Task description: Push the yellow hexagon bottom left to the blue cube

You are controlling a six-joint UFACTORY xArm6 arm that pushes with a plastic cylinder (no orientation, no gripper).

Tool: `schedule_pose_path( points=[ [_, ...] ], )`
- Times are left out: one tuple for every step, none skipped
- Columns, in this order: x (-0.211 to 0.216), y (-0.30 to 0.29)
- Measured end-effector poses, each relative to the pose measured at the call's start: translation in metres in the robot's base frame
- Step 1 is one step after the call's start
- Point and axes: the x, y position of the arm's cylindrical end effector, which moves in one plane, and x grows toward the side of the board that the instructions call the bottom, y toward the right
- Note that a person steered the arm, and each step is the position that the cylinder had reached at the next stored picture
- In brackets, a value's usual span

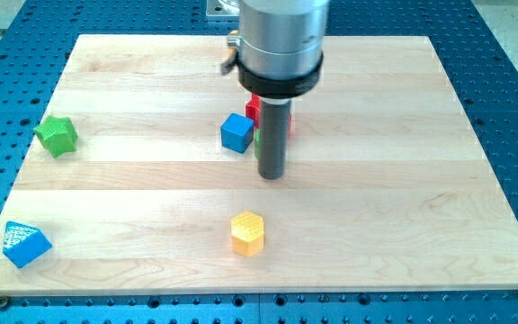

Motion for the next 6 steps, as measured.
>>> schedule_pose_path(
  points=[
    [0.016,0.005],
    [0.029,0.021],
    [0.073,0.067],
    [0.129,-0.037],
    [0.075,-0.109],
    [0.04,-0.099]
  ],
)
